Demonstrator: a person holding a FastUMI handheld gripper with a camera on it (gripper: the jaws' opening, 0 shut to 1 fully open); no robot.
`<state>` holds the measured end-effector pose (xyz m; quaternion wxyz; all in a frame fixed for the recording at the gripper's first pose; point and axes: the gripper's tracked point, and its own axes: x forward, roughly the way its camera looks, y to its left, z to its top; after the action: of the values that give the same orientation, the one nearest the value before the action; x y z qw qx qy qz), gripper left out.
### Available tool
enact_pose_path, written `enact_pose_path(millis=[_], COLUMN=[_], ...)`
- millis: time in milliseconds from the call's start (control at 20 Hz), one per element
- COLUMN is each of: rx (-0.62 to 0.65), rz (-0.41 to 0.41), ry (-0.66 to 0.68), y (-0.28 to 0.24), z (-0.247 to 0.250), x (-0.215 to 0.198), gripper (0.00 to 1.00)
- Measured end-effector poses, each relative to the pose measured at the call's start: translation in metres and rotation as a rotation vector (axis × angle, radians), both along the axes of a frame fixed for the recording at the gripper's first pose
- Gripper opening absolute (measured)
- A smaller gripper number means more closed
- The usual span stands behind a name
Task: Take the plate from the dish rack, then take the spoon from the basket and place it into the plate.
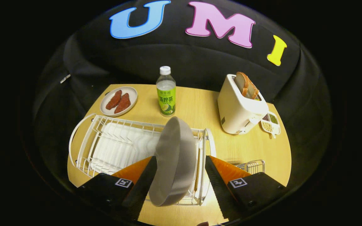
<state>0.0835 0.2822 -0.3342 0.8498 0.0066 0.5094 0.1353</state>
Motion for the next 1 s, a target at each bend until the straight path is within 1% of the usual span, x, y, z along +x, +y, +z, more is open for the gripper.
enact_pose_path(millis=[50,150,250,300,400,550,750,850,1000], rx=[-0.008,-0.032,-0.027,-0.032,-0.07,-0.146,-0.235,-0.237,-0.168], rz=[-0.021,-0.051,-0.064,-0.074,-0.073,-0.04,-0.004,-0.013,-0.058], ry=[0.013,0.018,0.032,0.025,0.024,0.003,-0.068,-0.084,-0.097], y=[-0.001,-0.004,0.002,0.004,0.006,0.012,0.014,0.007,-0.011], z=[-0.005,-0.011,-0.014,-0.009,-0.007,0.001,0.02,0.029,0.041], x=[0.002,0.006,0.007,0.008,0.006,0.009,0.026,0.031,0.033], gripper=[0.94,0.83,0.57,0.39,0.35,0.34,0.33,0.32,0.32])
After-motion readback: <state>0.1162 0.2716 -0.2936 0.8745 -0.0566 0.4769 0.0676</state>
